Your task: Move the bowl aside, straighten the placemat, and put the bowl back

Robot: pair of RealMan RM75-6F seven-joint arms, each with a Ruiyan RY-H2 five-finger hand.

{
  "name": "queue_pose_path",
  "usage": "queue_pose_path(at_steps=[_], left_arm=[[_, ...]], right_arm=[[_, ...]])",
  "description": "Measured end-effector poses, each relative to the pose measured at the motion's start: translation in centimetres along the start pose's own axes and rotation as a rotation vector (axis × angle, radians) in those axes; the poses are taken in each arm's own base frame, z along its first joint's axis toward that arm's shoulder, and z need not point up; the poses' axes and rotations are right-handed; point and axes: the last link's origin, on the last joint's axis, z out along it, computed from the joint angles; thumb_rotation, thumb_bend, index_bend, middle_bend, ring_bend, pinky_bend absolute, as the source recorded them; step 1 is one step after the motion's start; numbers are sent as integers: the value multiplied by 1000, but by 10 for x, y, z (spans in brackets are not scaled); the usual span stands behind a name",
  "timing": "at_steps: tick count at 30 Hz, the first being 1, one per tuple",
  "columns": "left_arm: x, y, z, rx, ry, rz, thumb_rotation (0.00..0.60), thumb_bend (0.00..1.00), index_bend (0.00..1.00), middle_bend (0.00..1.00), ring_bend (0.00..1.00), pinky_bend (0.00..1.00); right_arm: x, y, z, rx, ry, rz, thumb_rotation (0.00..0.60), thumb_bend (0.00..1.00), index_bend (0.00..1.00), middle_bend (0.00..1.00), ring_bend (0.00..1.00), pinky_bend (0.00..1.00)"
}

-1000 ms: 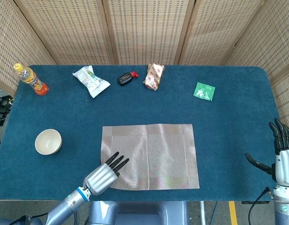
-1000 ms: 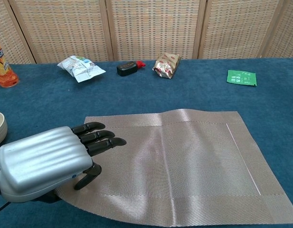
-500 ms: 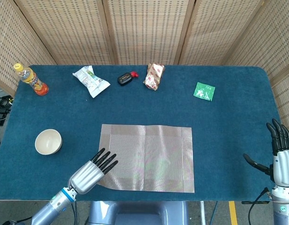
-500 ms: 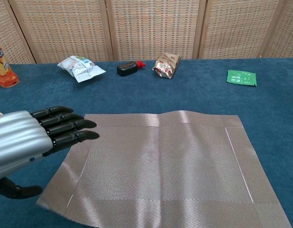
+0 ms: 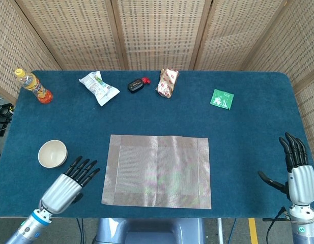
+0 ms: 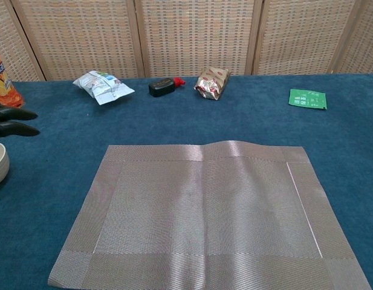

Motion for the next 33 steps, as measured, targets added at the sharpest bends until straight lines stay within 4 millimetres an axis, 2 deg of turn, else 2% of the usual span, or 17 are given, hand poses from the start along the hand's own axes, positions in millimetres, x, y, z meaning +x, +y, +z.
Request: queue_pose_path(at_steps=[9, 16, 19, 25, 33], left_arm=[[-12, -65, -13, 193, -35, 40, 600, 41, 95, 0, 0, 0], [-28, -113, -14, 342, -80, 48, 600, 0, 82, 0, 0, 0], [-37, -127, -14, 383, -103, 55, 600, 0, 131, 0, 0, 0], [-57, -141, -14, 419, -147, 28, 600, 0, 212, 0, 0, 0], [-81, -142, -9, 434, -194, -2, 600, 0, 280, 0, 0, 0]], right_arm=[[-1, -3, -3, 9, -14, -6, 600, 164, 33, 0, 0, 0], [-4, -5, -4, 17, -23, -12, 600, 164, 33, 0, 0, 0], [-5, -5, -5, 18, -29, -13, 600, 164, 33, 0, 0, 0], [-6, -7, -5, 22, -32, -12, 600, 164, 33, 0, 0, 0], [-6, -7, -6, 25, -31, -6, 600, 163, 33, 0, 0, 0]])
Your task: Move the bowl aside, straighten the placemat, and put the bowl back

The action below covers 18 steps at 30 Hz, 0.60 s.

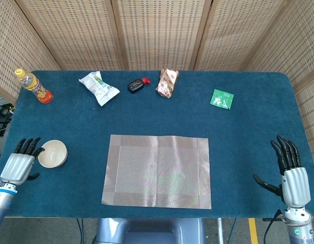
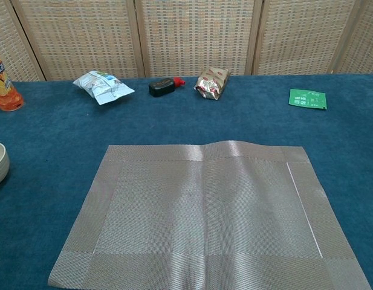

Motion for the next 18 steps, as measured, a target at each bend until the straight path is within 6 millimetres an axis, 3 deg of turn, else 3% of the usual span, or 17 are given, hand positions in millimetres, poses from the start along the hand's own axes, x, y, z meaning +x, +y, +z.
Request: queue_pose_path(at_steps=[9, 18], left_arm=[[-14, 23, 17, -34, -8, -18, 600, 67, 533, 0, 0, 0], [-25, 42, 27, -63, -6, -12, 600, 319, 626, 0, 0, 0]], right_arm=[[0, 0, -1, 0, 1, 6, 600, 163, 33, 0, 0, 0], [1, 0, 0, 3, 3, 13, 600, 163, 33, 0, 0, 0]])
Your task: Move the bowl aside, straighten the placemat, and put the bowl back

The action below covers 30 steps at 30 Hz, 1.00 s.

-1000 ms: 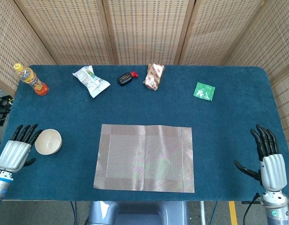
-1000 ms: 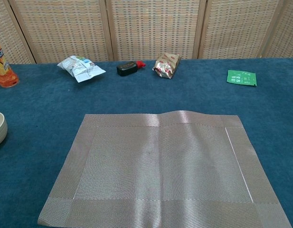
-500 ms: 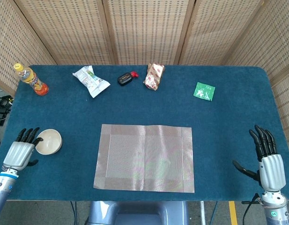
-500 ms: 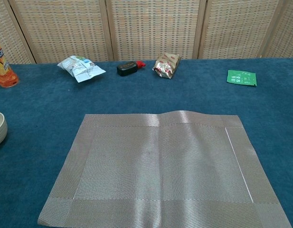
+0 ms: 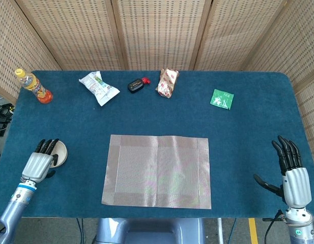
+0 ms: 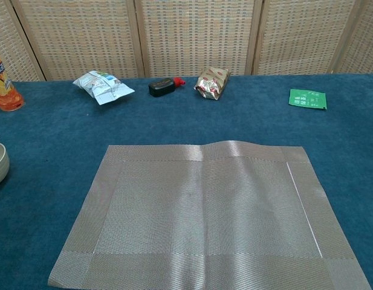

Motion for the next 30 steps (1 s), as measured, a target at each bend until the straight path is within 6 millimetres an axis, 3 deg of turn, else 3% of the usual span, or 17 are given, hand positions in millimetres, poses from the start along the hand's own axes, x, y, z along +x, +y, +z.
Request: queue_pose_path(at_steps=[4, 8, 20, 24, 30], left_arm=[[1, 0, 1, 0, 12, -4, 600, 447, 651, 0, 0, 0], [4, 0, 0, -5, 28, -7, 600, 502, 663, 0, 0, 0], [21, 15, 0, -62, 96, -22, 600, 519, 665, 0, 0, 0], [33, 33, 4, -110, 130, -37, 600, 520, 665, 0, 0, 0], [62, 84, 17, -233, 202, -52, 600, 517, 660, 0, 0, 0]], right_arm=[[0, 0, 0, -1, 0, 3, 600, 163, 33, 0, 0, 0], [0, 0, 0, 0, -1, 4, 600, 163, 33, 0, 0, 0], [2, 0, 0, 1, 11, 8, 600, 163, 33, 0, 0, 0], [4, 0, 1, -1, 20, 12, 600, 163, 33, 0, 0, 0], [7, 3, 2, -12, 27, 19, 600, 162, 33, 0, 0, 0]])
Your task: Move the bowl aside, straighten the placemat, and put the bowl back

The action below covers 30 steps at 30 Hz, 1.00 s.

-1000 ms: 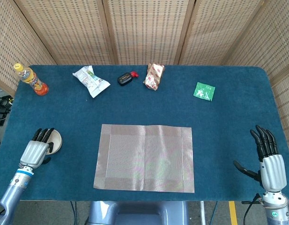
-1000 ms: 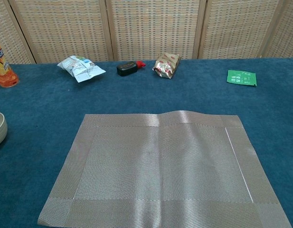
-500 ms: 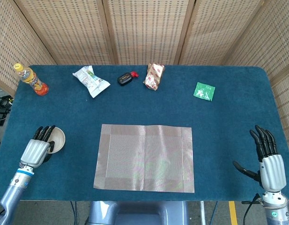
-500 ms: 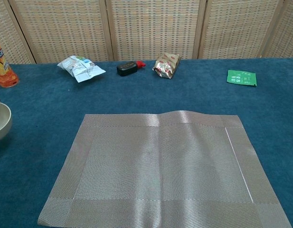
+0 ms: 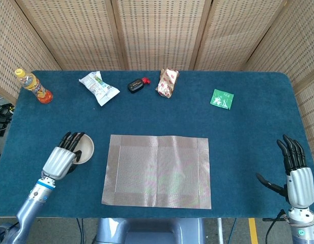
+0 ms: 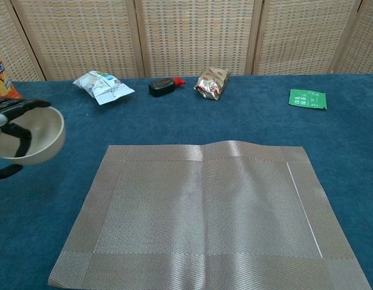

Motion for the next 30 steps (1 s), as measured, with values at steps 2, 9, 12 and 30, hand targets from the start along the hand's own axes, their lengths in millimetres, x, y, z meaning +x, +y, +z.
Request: queue_pose_path(at_steps=[2, 9, 12, 30], left_arm=[[7, 21, 13, -51, 15, 4, 600, 515, 657, 0, 0, 0], [16, 98, 57, -218, 16, 56, 600, 512, 653, 0, 0, 0], [16, 135, 73, -282, 8, 58, 600, 506, 638, 0, 0, 0], [-2, 220, 108, -379, -89, 107, 600, 147, 214, 0, 0, 0]], right_arm=[[1, 1, 1, -3, 1, 4, 600, 162, 33, 0, 0, 0], [3, 6, 3, -20, 3, 21, 600, 163, 33, 0, 0, 0], [4, 10, 5, -36, 1, 28, 600, 163, 33, 0, 0, 0], [7, 21, 12, -72, 8, 54, 600, 163, 33, 0, 0, 0]])
